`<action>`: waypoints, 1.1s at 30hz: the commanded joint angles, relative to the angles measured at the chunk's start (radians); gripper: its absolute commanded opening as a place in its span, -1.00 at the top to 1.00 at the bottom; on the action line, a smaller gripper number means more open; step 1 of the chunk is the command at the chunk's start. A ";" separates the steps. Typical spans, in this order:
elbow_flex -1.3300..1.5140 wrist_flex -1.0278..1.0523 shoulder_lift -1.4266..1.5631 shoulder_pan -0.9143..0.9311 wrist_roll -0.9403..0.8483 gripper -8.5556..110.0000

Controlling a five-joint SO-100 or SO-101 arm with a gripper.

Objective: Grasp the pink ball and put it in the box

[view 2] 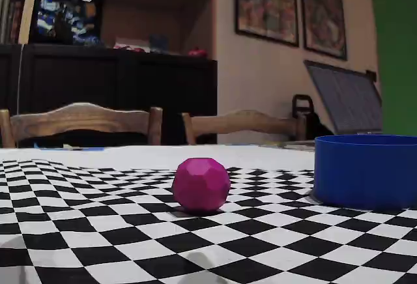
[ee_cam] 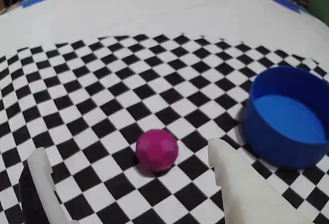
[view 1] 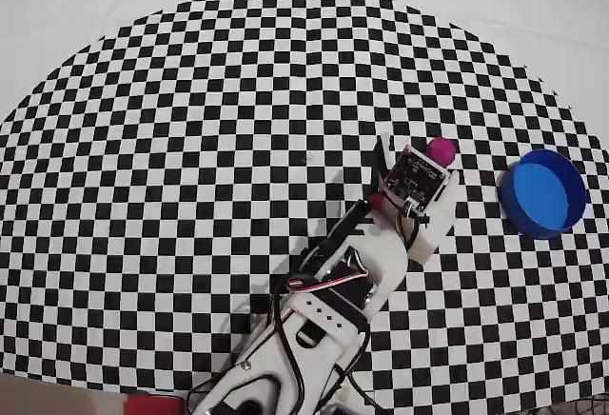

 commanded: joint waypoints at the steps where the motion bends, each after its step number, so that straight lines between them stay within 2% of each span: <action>1: -0.055 -0.017 -0.026 0.006 -0.008 0.23; 33: -0.270 -0.066 -0.399 -0.005 -0.008 0.23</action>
